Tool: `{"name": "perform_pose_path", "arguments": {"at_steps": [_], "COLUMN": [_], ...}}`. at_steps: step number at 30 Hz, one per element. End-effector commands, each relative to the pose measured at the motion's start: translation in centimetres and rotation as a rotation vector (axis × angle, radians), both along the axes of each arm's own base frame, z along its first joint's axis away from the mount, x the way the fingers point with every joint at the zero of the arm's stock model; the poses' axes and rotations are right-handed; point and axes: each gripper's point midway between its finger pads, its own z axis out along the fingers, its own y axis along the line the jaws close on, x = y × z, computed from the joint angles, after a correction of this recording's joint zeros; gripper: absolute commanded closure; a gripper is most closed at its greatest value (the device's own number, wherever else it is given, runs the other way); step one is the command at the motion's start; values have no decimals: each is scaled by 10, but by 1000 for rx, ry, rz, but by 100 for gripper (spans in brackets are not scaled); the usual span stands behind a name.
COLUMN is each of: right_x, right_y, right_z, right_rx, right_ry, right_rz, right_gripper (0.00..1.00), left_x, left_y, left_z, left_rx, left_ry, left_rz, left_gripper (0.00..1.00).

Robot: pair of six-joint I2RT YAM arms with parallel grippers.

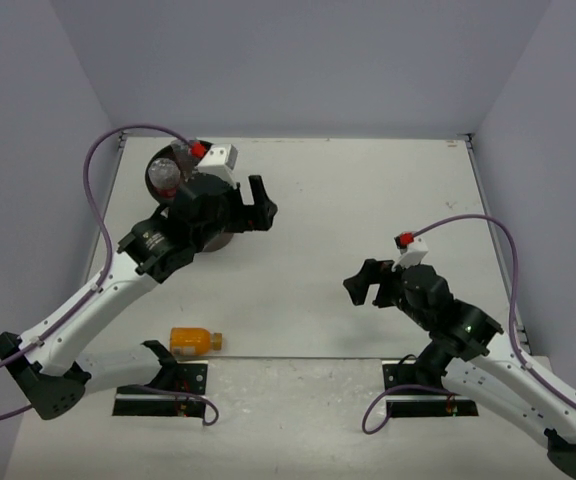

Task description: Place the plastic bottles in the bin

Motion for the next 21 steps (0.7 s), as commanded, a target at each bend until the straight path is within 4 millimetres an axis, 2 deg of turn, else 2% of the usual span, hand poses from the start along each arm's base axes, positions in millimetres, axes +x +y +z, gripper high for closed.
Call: {"name": "perform_pose_path", "arguments": {"at_steps": [1,7,9,10,14,18,21], "right_x": [1,-3,-3,-3,-3,-7,-9], "right_y": [-6,-4,-4,-3,-3,-1,-2], "right_z": [-2,-2,-3,-5,-12,-18,-22], "right_rx": [26,38,40,36,22,37,36], "right_ry": [1,0,7,12,26,48,50], "right_rz": [-51,-28,-28,-27,-31,-18,-14], "right_gripper": [1,1,1,1,1,1,1], "left_x": [-50,-105,-127,-132,-143,-173,-183], "left_y": [48,94,112,116,108,107,106], "left_z": [-86,-143,-161,-163,-175,-224,-233], "left_rx": [-24,-60,-12,17,-25,-45,-31], "left_ry": [319,582,688,713,819,1026,1089], "left_rz": [267,566,685,705,779,1006,1077], "left_gripper": [0,0,0,0,0,0,0]}}
